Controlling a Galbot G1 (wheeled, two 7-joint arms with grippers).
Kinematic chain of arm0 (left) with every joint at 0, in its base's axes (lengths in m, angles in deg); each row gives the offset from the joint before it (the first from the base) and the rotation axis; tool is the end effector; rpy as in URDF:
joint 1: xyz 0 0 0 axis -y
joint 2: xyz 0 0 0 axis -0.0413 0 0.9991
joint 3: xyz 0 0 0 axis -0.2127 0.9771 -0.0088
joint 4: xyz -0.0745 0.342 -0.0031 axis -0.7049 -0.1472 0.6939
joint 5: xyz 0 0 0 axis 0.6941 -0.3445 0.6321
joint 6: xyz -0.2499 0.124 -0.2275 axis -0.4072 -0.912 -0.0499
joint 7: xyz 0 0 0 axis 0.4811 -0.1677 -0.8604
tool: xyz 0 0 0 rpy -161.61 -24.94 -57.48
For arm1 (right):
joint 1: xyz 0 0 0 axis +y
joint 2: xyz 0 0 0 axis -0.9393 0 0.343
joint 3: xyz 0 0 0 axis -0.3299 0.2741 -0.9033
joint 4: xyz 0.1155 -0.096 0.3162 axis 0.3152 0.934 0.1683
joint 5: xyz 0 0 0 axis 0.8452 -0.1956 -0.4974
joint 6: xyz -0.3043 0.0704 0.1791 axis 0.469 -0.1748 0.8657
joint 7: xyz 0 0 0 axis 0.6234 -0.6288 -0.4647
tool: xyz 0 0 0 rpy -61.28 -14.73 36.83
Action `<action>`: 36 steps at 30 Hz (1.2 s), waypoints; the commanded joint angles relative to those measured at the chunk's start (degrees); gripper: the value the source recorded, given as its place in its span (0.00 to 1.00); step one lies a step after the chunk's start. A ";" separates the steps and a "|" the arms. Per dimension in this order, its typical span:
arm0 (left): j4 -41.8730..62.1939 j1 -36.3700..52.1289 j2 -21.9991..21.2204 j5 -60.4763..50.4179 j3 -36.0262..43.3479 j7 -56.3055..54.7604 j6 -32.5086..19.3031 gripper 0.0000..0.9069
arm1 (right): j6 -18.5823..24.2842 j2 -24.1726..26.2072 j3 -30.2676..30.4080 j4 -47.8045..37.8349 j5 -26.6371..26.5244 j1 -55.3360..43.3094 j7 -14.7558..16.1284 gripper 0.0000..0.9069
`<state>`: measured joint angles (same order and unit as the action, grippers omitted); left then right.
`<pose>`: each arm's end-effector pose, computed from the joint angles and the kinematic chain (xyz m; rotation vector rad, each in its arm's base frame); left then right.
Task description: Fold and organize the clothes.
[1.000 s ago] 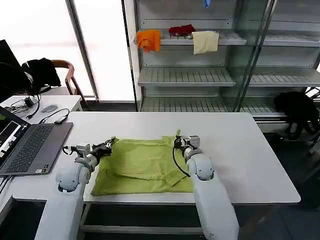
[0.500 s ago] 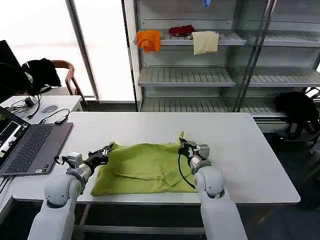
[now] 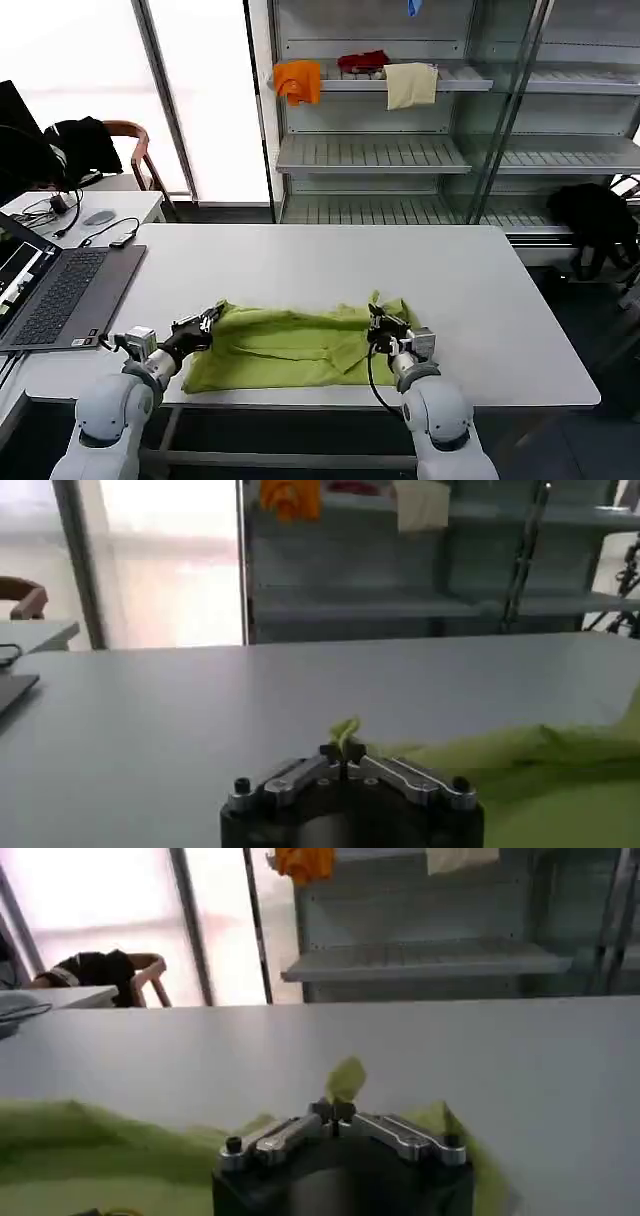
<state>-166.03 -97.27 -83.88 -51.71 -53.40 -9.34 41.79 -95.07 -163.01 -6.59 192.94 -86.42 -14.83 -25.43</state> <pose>0.3236 0.1214 -0.2566 -0.3849 -2.7411 0.0107 0.3141 0.0382 -0.2594 0.2978 -2.7924 -0.0626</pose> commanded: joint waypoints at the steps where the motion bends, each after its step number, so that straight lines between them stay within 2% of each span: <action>1: -2.15 -2.83 -0.07 0.05 -0.53 0.39 0.00 0.01 | 0.04 0.27 -0.13 2.63 0.99 3.57 0.19 0.00; 6: -2.69 -3.45 -0.38 -0.98 -0.41 0.42 0.01 0.04 | 0.07 0.17 -0.04 2.98 1.67 4.22 0.48 0.00; 7: -2.71 -3.51 -0.46 -1.31 -0.37 0.38 0.00 0.98 | 0.09 0.15 -0.06 3.00 2.26 4.43 0.60 0.00; 8: -2.77 -3.66 -0.54 -1.43 -0.33 0.28 0.02 1.00 | 0.10 0.14 -0.05 3.06 2.42 4.57 0.61 0.00; 9: -2.79 -3.75 -0.63 -1.60 -0.31 0.20 0.01 1.00 | 0.12 0.12 -0.05 3.10 3.10 4.72 0.79 0.33; 10: -2.79 -3.79 -0.73 -1.89 -0.23 0.04 0.00 1.00 | 0.17 0.08 -0.07 3.12 3.82 4.91 0.79 1.00; 14: -2.59 -3.78 -1.09 -3.11 0.03 -0.23 -0.01 1.00 | 0.54 0.02 -0.16 2.85 8.56 5.21 0.56 1.00; 19: -2.35 -3.68 -1.18 -4.09 -0.04 -0.48 -0.02 1.00 | 3.36 0.24 -0.88 2.00 15.09 5.47 -0.39 1.00; 27: -4.05 -4.43 -1.42 -3.47 -1.00 -1.32 -0.03 1.00 | 5.11 1.28 -2.86 3.65 16.92 5.58 -1.09 1.00; 30: -5.09 -5.09 -2.04 -2.96 -1.36 -2.90 -0.08 1.00 | 5.35 1.74 -3.64 5.59 16.42 5.65 -0.67 1.00; 32: -6.35 -5.83 -2.70 -2.28 -1.44 -6.59 -1.05 1.00 | 5.35 2.01 -4.27 7.38 14.08 5.56 -0.30 1.00; 36: -8.27 -7.82 -4.17 -2.27 -1.24 -13.05 -3.66 1.00 | 4.45 3.19 -5.55 10.91 5.01 4.53 0.09 1.00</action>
<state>-170.96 -102.57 -86.24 -54.28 -54.75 -12.65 41.07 -90.96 -160.91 -10.25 198.92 -74.36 -9.90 -25.52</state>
